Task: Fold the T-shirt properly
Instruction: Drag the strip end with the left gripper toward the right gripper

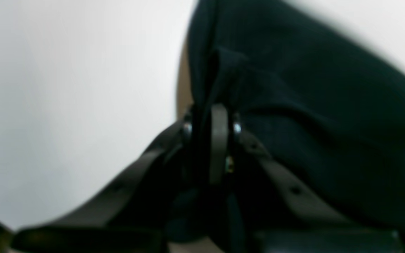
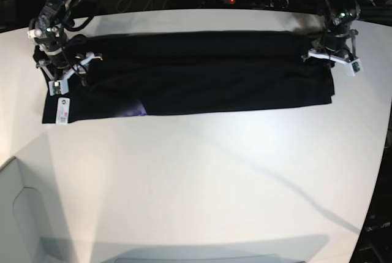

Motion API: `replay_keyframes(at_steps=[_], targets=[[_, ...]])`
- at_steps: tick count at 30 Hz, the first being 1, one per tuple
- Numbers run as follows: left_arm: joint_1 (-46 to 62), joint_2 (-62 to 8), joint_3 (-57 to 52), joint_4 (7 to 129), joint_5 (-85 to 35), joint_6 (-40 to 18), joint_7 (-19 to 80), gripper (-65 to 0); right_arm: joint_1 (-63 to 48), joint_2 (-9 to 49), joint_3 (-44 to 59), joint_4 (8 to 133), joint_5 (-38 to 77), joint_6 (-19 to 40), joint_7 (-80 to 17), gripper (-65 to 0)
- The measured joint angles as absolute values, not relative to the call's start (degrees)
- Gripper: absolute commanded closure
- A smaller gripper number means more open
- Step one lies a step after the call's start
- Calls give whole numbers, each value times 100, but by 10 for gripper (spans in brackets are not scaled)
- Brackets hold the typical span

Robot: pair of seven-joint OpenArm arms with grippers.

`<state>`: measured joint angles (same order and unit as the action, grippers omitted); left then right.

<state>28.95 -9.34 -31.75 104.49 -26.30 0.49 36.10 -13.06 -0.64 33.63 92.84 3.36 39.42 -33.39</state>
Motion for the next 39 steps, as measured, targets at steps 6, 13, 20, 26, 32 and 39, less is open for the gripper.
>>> replay_keyframes(at_steps=[6, 13, 20, 26, 32, 39], targets=[[2954, -757, -2263, 11378, -2644, -3, 3546, 0, -1306, -67, 3363, 9297, 342, 3942, -3356, -303], [2670, -838, -213, 11347, -2523, 25, 3610, 0, -1306, -64, 3365, 9299, 344, 3942, -3376, -303], [2117, -856, 1555, 11308, -1219, 25, 3616, 0, -1306, -67, 3365, 9299, 342, 3942, -3363, -303], [1658, -856, 2484, 10744, -746, 23, 3607, 0, -1291, -64, 3363, 9299, 342, 3942, -3376, -303], [1391, -886, 3052, 10256, -620, 43, 3621, 0, -1291, -62, 3363, 9299, 342, 3942, -3380, -303], [1057, -819, 3273, 10025, -631, 45, 3623, 0, -1291, -64, 3363, 9299, 342, 3942, -3380, -303]])
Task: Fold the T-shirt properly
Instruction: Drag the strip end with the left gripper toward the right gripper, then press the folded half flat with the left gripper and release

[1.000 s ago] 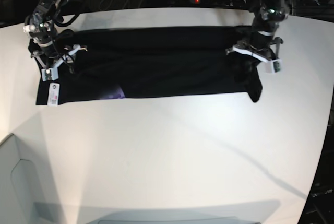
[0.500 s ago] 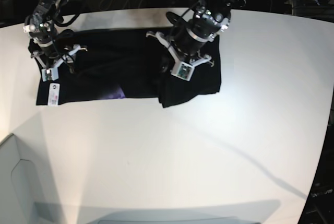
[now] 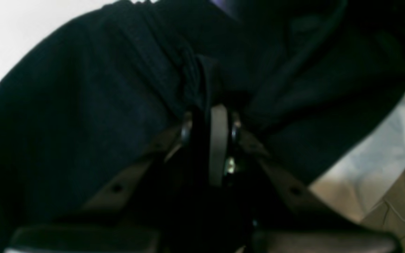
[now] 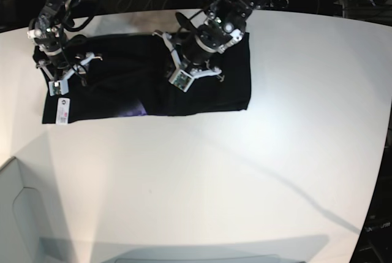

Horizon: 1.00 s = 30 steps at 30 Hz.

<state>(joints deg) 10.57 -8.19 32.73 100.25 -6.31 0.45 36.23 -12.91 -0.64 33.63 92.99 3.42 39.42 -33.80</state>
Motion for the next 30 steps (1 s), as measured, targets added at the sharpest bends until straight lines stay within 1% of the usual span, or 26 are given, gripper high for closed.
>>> replay_keyframes(at_steps=[10, 13, 19, 24, 30], targets=[[882, -471, 3280, 9778, -622, 49, 3618, 0, -1291, -64, 3365, 9299, 342, 3942, -3380, -302], [873, -471, 3280, 9769, -620, 47, 3621, 0, -1291, -64, 3363, 9299, 344, 3942, -3380, -302], [733, -486, 3752, 9708, -602, 47, 3597, 0, -1291, -64, 3352, 9299, 338, 3942, -3380, -302], [620, -469, 3811, 9450, -655, 49, 3627, 0, -1291, -62, 3345, 9299, 338, 3942, -3378, -302], [517, -460, 3793, 9415, -642, 49, 3623, 0, -1291, -62, 3347, 9295, 338, 3942, -3378, -302]])
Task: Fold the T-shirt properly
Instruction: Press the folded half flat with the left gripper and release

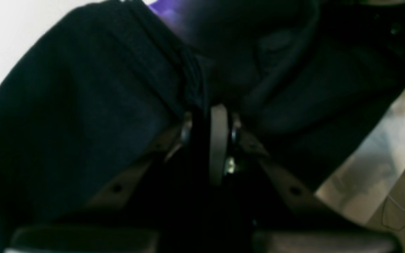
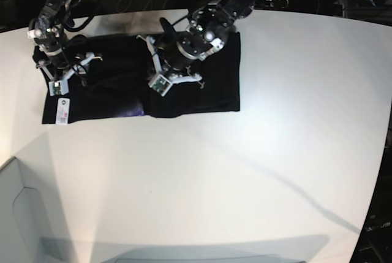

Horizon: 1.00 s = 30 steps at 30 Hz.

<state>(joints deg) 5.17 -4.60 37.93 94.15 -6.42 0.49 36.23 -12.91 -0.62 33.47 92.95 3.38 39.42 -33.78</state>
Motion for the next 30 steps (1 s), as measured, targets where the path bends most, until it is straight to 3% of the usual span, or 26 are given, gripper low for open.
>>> replay_keyframes(at_steps=[2, 7, 9, 14, 23, 26, 30], targets=[[523, -401, 3793, 9413, -661, 51, 3697, -48, -1291, -62, 3347, 9295, 338, 3942, -3378, -302], [515, -204, 3806, 9428, -668, 71, 3603, -325, -1291, -62, 3347, 9295, 338, 3942, -3380, -302], [561, -211, 3809, 9570, -661, 67, 3647, -369, -1291, -64, 3347, 9295, 340, 3942, -3378, -302], [602, -322, 3701, 10232, -672, 69, 3579, -369, -1238, -64, 3347, 9292, 325, 3944, -3398, -302], [1365, -757, 2180, 10700, -685, 47, 3592, -369, -1149, -172, 3485, 9660, 167, 3962, -3745, -306], [1343, -729, 2383, 10451, -683, 64, 3616, -369, -1149, -209, 3496, 10040, 148, 3962, -3763, -306], [902, -733, 3454, 10154, -1160, 1, 3677, -369, -1118, -248, 3454, 10309, 189, 3962, -3739, -306]])
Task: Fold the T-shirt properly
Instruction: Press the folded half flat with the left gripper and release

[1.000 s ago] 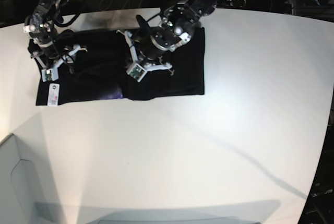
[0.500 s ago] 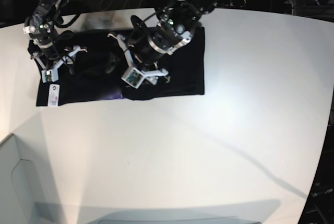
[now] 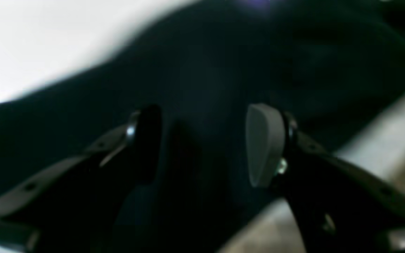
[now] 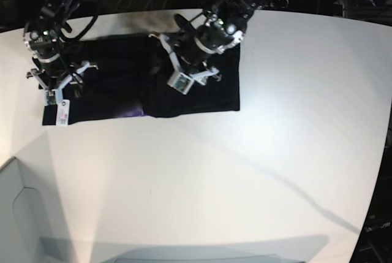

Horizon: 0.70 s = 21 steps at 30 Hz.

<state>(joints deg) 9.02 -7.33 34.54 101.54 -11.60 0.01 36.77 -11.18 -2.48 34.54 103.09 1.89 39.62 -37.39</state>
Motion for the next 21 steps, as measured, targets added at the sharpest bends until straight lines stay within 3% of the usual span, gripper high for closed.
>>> replay_keyframes(at_steps=[6, 11, 16, 21], targets=[[204, -731, 4541, 9323, -1190, 45, 3629, -369, -1131, -248, 3503, 10420, 174, 3962, -3776, -304], [58, -729, 4696, 9400, -1201, 45, 3653, -369, -1011, -285, 3837, 10711, 209, 3962, -3756, -325], [305, -1066, 3898, 10272, -1243, 5, 3603, -369, -534, -224, 4519, 10560, 185, 3962, -3728, -419], [882, -1328, 2602, 10809, -1227, 40, 3682, -369, -478, -3, 4510, 9911, 156, 3962, -3787, -435]])
